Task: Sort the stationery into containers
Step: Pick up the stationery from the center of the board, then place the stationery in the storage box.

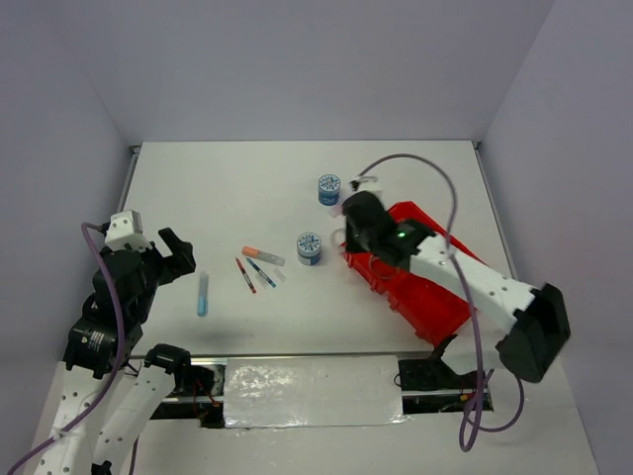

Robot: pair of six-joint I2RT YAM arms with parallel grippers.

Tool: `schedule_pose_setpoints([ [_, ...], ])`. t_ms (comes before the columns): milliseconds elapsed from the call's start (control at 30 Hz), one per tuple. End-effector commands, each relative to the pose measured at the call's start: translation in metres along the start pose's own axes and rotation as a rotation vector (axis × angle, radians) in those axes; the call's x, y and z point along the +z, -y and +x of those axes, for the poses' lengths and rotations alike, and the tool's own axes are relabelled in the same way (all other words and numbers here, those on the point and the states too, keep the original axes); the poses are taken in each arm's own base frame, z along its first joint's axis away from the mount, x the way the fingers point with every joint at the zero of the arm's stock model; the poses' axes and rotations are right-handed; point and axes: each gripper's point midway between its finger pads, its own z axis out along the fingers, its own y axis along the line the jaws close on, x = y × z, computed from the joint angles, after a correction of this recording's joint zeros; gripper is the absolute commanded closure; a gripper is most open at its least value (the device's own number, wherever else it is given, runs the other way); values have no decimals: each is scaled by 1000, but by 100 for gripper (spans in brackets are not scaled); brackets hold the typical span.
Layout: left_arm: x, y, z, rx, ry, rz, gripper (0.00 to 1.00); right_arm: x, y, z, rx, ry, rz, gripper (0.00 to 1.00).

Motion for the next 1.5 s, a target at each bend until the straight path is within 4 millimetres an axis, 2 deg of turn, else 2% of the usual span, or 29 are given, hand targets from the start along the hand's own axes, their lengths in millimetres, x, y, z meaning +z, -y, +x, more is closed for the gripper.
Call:
schedule_pose_setpoints([
  [0,0,3,-9,-2,42,15,1,-17,80,-9,94,37,176,96],
  [33,1,3,-9,1,39,14,1,-22,94,-13,117,47,200,96],
  [67,1,3,-9,0,40,14,1,-23,118,-12,139,31,258,96],
  [100,1,3,-9,1,39,14,1,-24,128,-12,148,27,279,96],
  [300,2,3,-8,1,34,11,1,-15,164,-2,190,-4,297,94],
  [600,3,5,-7,5,27,17,1,18,166,31,189,-102,260,92],
  [900,4,5,-7,7,23,15,1,38,169,45,170,-158,274,91],
  [1367,4,5,-6,8,23,16,1,33,174,50,170,-168,296,84],
  [1467,4,5,-7,9,24,17,1,31,174,51,164,-171,295,78],
])
